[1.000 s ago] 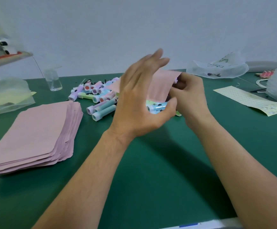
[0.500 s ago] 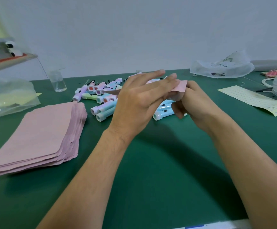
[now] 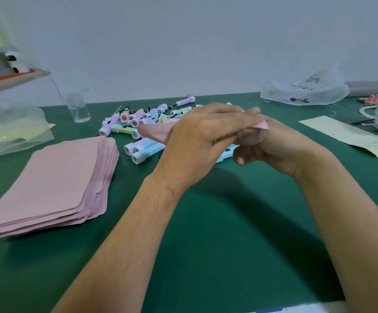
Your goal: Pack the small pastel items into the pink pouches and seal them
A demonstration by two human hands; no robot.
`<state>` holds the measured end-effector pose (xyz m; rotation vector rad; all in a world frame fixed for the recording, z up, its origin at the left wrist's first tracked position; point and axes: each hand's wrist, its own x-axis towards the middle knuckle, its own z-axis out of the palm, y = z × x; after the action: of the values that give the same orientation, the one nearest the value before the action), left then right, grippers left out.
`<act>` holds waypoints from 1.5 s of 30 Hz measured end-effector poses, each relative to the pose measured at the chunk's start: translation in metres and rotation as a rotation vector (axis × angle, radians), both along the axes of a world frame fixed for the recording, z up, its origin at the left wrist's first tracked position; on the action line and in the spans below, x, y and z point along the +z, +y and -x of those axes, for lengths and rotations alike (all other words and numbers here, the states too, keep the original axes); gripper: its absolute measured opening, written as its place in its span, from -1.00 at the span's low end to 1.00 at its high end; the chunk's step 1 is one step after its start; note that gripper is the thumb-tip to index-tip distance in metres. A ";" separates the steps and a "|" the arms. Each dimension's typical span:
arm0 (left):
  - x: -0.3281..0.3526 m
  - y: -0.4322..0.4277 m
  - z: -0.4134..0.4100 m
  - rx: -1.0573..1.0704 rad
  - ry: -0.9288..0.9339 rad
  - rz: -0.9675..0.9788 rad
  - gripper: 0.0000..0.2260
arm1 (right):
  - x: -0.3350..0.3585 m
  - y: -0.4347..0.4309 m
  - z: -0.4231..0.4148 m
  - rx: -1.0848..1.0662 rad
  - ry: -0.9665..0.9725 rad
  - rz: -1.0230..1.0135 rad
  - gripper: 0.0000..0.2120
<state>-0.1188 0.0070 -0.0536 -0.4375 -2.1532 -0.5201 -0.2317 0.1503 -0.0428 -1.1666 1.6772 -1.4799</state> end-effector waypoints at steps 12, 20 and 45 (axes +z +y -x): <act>0.023 -0.046 -0.014 -0.008 0.158 -1.046 -0.59 | 0.008 0.003 0.002 -0.567 0.248 0.566 -0.74; -0.003 -0.047 -0.004 -0.050 -0.182 -1.235 -0.58 | -0.015 -0.012 0.011 -0.810 0.513 0.223 -0.84; -0.059 -0.082 0.006 0.044 -0.423 -1.213 -0.65 | -0.057 -0.018 0.039 -0.333 0.165 0.101 -0.65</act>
<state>-0.1249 -0.0754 -0.1121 0.4309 -1.7741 -1.8279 -0.2712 0.1327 -0.1001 -1.1284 2.0061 -1.7254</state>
